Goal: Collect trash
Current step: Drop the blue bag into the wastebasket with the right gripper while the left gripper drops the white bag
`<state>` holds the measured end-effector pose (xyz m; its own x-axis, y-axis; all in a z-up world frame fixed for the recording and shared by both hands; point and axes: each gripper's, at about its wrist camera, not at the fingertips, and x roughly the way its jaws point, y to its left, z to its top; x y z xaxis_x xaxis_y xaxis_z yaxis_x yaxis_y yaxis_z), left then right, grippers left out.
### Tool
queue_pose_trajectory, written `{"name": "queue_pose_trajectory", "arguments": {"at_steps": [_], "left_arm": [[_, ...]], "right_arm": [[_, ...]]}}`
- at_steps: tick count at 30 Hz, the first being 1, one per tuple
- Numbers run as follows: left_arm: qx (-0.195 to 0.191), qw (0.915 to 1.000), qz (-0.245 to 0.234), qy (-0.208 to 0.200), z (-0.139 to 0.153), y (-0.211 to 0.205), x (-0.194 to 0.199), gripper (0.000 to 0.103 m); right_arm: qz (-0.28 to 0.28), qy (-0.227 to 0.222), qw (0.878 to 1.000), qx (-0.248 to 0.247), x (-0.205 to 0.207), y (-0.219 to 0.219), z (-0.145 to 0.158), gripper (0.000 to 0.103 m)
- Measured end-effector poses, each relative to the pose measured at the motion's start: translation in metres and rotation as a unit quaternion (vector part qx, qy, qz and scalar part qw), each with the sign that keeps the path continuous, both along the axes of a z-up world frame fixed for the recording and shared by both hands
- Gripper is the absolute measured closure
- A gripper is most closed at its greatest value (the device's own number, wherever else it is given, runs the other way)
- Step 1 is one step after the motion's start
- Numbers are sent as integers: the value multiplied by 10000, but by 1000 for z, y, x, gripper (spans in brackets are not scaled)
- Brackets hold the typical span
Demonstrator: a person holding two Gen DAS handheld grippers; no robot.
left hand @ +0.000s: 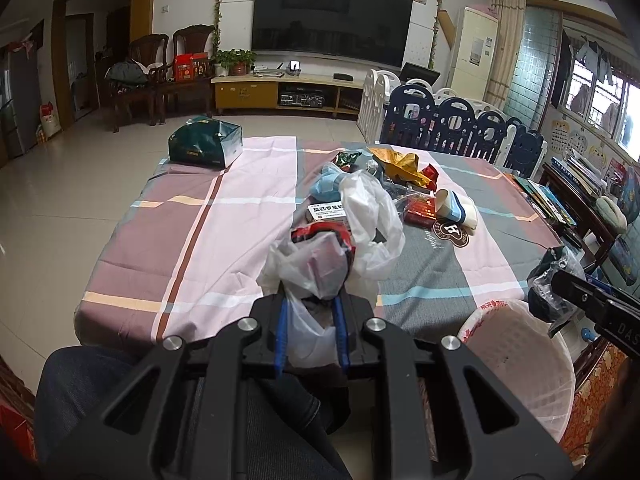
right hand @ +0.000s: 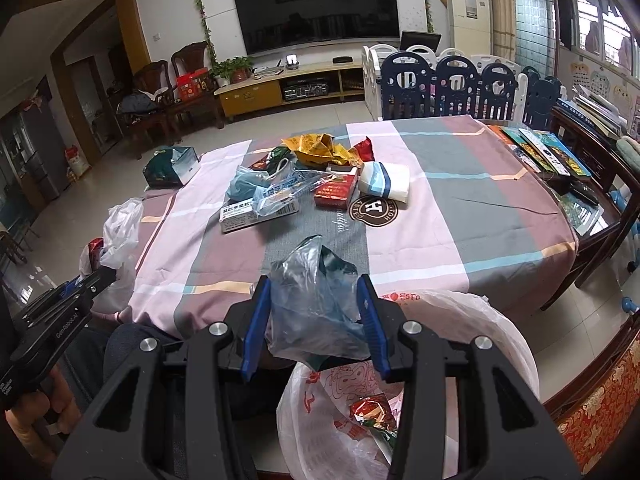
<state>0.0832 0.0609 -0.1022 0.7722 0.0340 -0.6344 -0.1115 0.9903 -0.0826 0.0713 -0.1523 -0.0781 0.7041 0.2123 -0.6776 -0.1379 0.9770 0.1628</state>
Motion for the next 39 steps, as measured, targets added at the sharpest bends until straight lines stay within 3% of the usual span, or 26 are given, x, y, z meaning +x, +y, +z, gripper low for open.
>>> {"name": "queue_pose_trajectory", "arguments": {"at_steps": [7,16,20,23,27,29,32,36,37,39], "left_arm": [[-13,10000,36,10,-2,0,1,83],[37,10000,4,29,-4,-4,2,83],[73,9999,-63,71,-6,-7,3,83],[78,9997,-207,94,-7,-9,5,83],[373,9952,-907,-72,-1,-33,12,83],[216,9862,-1640,22,-1,-53,18,83],[161,9579,-2864,110,-7,-96,18,83],[289,9047,-4216,536,-33,-164,11,80],[301,8946,-4406,686,-43,-178,10,74],[473,8886,-4481,859,-57,-193,8,54]], "right_arm": [[-355,246,9986,-313,-9,-29,-19,59],[-1034,1372,9849,-222,-16,-79,-88,57],[-1333,1893,9726,220,-17,-93,-114,36],[-1523,1871,9688,569,-20,-104,-115,35],[-1940,1224,9708,700,-28,-122,-86,35],[-2135,820,9714,645,-34,-130,-67,35],[-2422,295,9683,528,-42,-144,-41,31],[-2684,-17,9620,506,-47,-164,-23,29],[-2717,-21,9609,526,-48,-168,-22,29],[-2796,8,9584,577,-47,-176,-24,29]]}}
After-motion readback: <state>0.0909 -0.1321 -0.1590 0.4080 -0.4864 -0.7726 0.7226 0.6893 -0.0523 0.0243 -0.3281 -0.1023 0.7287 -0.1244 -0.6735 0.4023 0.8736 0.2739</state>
